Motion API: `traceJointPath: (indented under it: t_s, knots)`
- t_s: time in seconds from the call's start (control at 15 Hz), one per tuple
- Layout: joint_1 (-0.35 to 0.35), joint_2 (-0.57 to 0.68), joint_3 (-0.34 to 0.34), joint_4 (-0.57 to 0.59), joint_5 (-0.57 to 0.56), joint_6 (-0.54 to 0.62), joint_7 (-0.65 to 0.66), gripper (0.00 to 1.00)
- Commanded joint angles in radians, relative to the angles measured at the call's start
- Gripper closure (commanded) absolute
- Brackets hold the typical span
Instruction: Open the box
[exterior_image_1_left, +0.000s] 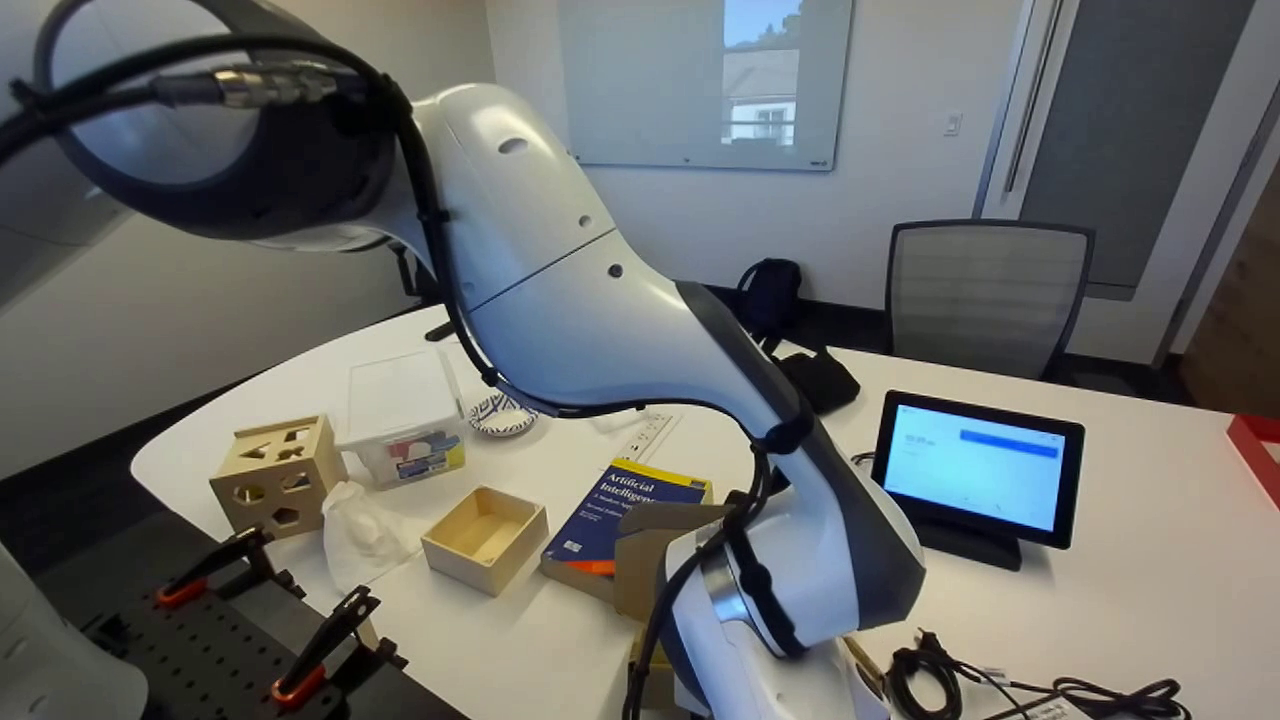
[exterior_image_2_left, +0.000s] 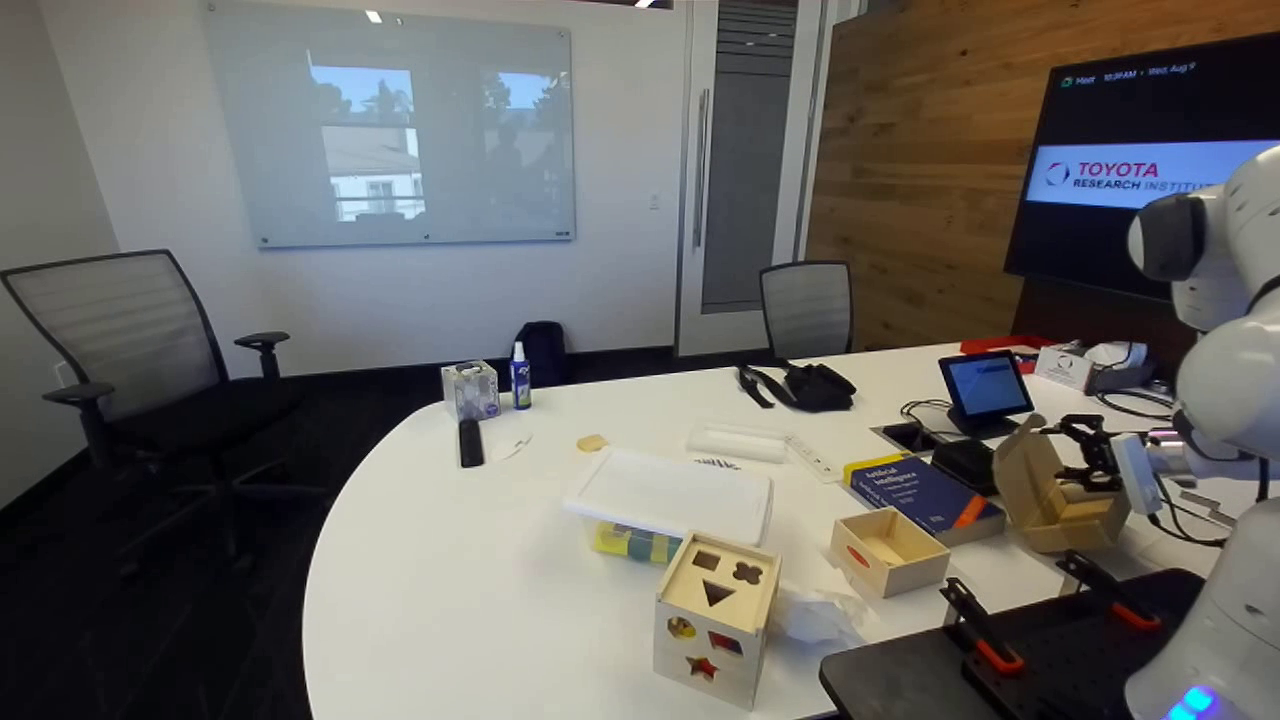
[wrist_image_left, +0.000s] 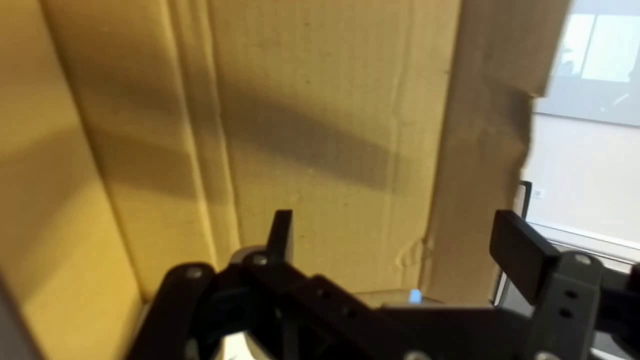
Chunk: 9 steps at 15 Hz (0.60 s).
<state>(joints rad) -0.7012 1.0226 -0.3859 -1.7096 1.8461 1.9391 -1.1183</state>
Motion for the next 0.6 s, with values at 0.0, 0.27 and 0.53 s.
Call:
traceJointPath:
  t_s: [0.0,0.27,0.53]
  knots:
    - [0.018,-0.045,-0.026,-0.060,0.007,0.080,0.017,0.00]
    - [0.021,-0.037,-0.028,-0.058,-0.004,0.123,0.037,0.00]
    - [0.029,-0.047,-0.026,-0.064,-0.009,0.126,0.034,0.00]
